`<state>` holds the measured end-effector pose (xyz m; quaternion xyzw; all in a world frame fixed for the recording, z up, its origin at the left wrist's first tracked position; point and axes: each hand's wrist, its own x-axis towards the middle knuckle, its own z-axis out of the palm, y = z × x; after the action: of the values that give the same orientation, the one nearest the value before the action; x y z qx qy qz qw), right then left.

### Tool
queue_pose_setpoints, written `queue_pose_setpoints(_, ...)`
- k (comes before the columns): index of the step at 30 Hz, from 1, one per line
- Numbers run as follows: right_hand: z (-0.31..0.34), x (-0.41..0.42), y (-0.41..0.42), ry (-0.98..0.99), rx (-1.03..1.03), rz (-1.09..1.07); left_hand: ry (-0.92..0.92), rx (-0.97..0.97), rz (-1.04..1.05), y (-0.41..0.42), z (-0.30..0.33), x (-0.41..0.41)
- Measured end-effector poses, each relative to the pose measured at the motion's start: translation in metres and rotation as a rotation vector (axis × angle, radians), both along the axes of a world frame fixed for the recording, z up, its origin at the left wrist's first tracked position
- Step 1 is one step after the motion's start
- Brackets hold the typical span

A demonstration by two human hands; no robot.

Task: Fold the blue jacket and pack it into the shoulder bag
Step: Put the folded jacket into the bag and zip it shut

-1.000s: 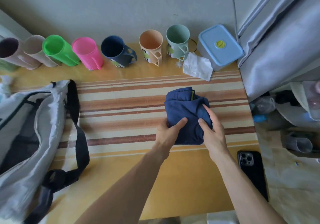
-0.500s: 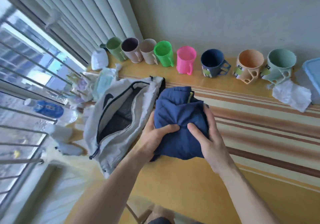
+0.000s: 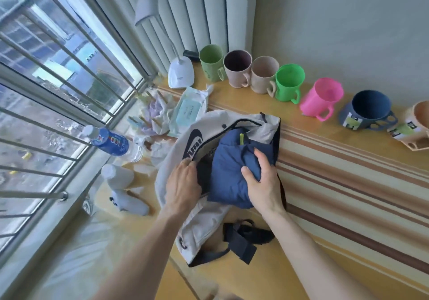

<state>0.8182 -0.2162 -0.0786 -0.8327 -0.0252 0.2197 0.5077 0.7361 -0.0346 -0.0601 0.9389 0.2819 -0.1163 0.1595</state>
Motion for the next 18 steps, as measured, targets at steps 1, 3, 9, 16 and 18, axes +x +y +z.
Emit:
queue_pose_setpoints(1,0.0,-0.002,0.007,0.005,-0.032,0.006,-0.075,-0.009,-0.001,0.003,0.005,-0.002)
queue_pose_setpoints(3,0.0,-0.007,0.024,0.017,-0.05,0.025,-0.233,0.033,-0.024,0.005,0.019,-0.011)
queue_pose_setpoints(9,0.003,-0.015,0.1,0.032,-0.093,0.099,-0.42,-0.009,-0.192,-0.007,0.039,-0.032)
queue_pose_setpoints(16,0.002,-0.017,0.122,0.135,-0.41,0.605,-0.304,-0.077,-0.269,0.025,0.009,-0.036)
queue_pose_setpoints(18,-0.001,-0.019,0.093,-0.108,-0.461,0.604,-0.286,-0.086,-0.324,0.028,-0.007,-0.043)
